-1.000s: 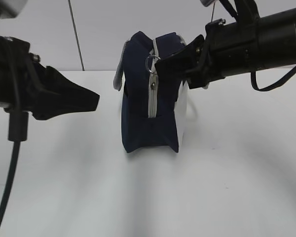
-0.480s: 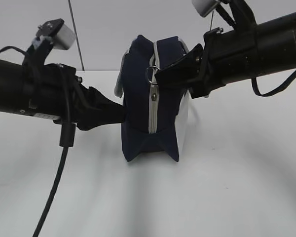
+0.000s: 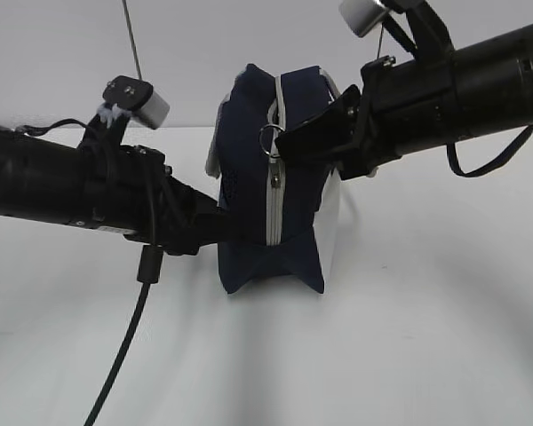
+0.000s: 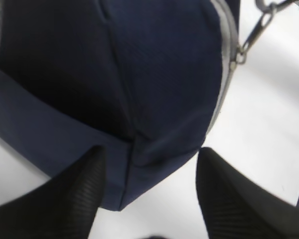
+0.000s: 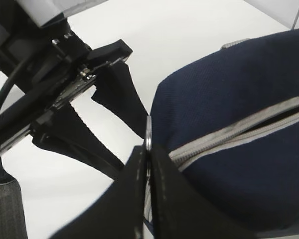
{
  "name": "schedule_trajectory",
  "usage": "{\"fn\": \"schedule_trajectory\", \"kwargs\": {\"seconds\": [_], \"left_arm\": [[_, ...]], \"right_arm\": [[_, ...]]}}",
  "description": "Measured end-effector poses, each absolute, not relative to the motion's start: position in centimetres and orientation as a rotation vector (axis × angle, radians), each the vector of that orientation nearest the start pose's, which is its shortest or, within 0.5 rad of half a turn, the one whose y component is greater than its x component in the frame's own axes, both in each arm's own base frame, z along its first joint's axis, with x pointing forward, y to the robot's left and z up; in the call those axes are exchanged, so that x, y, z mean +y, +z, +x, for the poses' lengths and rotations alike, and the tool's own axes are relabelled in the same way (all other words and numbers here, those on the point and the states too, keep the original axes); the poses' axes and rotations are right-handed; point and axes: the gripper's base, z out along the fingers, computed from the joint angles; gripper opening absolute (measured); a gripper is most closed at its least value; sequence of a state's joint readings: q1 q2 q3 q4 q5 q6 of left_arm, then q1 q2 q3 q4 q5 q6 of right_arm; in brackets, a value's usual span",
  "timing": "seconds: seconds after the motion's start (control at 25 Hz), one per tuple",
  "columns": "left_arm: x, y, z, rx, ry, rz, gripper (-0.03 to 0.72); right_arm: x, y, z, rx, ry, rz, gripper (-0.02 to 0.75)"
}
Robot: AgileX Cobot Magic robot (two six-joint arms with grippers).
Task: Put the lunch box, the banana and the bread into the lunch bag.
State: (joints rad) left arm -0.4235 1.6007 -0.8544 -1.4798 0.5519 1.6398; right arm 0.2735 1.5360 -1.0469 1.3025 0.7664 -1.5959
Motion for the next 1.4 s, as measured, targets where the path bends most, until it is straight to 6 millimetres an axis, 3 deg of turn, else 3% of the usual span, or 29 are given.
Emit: {"fn": "schedule_trajectory", "kwargs": {"seconds": [0.32,0.6,0.96,1.04,1.2,1.4], "left_arm": [[-17.7,20.3,27.7,2.058,-0.751,0.943,0.412],[-17.8,19.8,28.0,2.051,-0.751,0.933,0.303],[-18.0,18.8,28.4,2.072,-0.774,0.895,0.270],[-18.0,18.8,28.4,2.071,-0.775,0.896,0.219],[-18.1,18.8,28.4,2.069,-0.781,0.897,0.036],[-18.1,18.8,28.4,2.069,-0.780,0.897,0.012]], "right_arm": [[14.6,28.8,29.4,1.843,0.746,-1.056,0.000],[14.6,28.7,29.4,1.845,0.746,-1.056,0.000],[14.6,28.7,29.4,1.845,0.749,-1.057,0.000],[14.6,28.6,29.4,1.846,0.751,-1.058,0.000],[14.7,28.7,29.4,1.845,0.759,-1.055,0.000],[14.8,29.0,29.4,1.831,0.785,-1.043,0.000]]}}
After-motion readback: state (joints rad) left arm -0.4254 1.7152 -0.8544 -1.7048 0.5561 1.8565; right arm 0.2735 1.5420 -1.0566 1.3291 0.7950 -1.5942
